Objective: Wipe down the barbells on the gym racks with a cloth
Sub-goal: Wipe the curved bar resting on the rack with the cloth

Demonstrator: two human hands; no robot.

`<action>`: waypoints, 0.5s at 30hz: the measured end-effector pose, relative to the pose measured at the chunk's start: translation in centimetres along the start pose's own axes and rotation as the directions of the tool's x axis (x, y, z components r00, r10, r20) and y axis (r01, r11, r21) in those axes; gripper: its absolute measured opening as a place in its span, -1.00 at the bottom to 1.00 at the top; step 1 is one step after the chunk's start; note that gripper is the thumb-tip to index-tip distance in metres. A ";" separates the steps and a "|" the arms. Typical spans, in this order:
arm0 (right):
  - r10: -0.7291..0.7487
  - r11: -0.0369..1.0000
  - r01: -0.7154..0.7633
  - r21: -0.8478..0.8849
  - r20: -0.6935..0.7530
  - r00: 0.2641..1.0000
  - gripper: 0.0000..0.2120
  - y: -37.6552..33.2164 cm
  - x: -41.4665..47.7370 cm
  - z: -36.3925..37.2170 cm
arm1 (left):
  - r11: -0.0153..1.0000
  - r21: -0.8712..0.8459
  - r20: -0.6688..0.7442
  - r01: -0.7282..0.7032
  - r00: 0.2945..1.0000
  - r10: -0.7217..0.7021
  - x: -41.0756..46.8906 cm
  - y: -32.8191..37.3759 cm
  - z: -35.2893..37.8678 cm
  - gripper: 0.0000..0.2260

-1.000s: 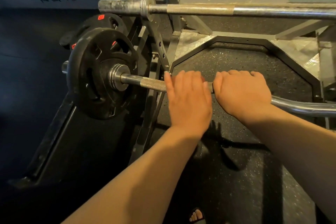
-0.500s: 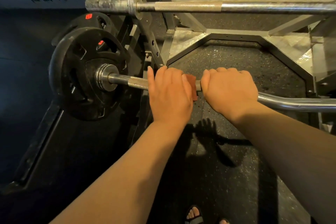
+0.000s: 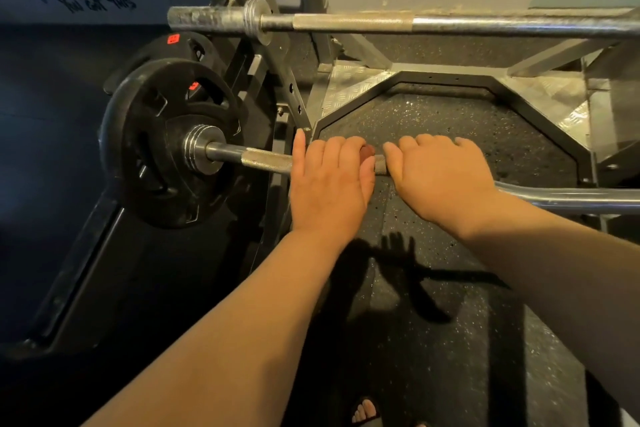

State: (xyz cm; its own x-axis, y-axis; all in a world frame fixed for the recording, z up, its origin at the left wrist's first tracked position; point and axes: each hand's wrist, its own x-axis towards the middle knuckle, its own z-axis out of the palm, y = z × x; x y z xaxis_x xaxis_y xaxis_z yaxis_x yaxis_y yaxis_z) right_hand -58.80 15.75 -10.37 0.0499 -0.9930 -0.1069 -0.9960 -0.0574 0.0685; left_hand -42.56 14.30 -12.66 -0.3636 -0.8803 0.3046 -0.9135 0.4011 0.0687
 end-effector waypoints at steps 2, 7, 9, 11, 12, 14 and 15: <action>0.066 0.997 -0.066 -0.030 0.025 0.997 -0.37 2.1 -1.5 0.2 | 0.998 -0.013 -0.028 0.058 0.998 -0.059 0.1 0.4 0.1 -0.69; 0.118 0.992 -0.116 0.041 -0.052 0.992 -0.46 3.9 -2.7 0.7 | 0.946 -0.105 -0.090 0.306 0.945 -0.315 0.3 4.4 0.2 -0.72; 0.086 0.996 -0.085 0.018 -0.096 0.992 -0.42 3.3 -2.3 1.1 | 0.957 -0.132 -0.037 0.259 0.963 -0.266 -0.1 6.6 0.5 -0.71; 0.065 0.998 -0.064 0.008 -0.109 0.992 -0.35 3.2 -2.4 1.1 | 0.975 -0.176 0.026 0.135 0.991 -0.132 -0.5 7.7 0.7 -0.66; 0.052 0.999 -0.053 -0.007 -0.111 0.992 -0.33 3.4 -2.6 1.1 | 0.981 -0.180 0.043 0.069 0.997 -0.062 -0.5 7.5 0.5 -0.65; 0.050 0.998 -0.053 -0.020 -0.113 0.992 -0.31 3.5 -2.6 1.1 | 0.994 -0.098 0.075 -0.051 0.995 0.059 -0.4 5.6 0.1 -0.66; 0.060 0.998 -0.062 -0.016 -0.106 0.993 -0.33 3.5 -2.6 1.1 | 0.996 -0.048 0.081 -0.074 0.994 0.078 -0.5 4.4 -0.2 -0.67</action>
State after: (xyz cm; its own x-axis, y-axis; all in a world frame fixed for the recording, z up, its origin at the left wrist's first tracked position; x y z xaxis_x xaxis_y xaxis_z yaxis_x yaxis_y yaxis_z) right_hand -62.45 18.21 -10.92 -0.0025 -1.0000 0.0028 -0.9959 0.0028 0.0908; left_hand -46.36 16.56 -12.36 -0.4471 -0.8641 0.2310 -0.8742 0.4768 0.0915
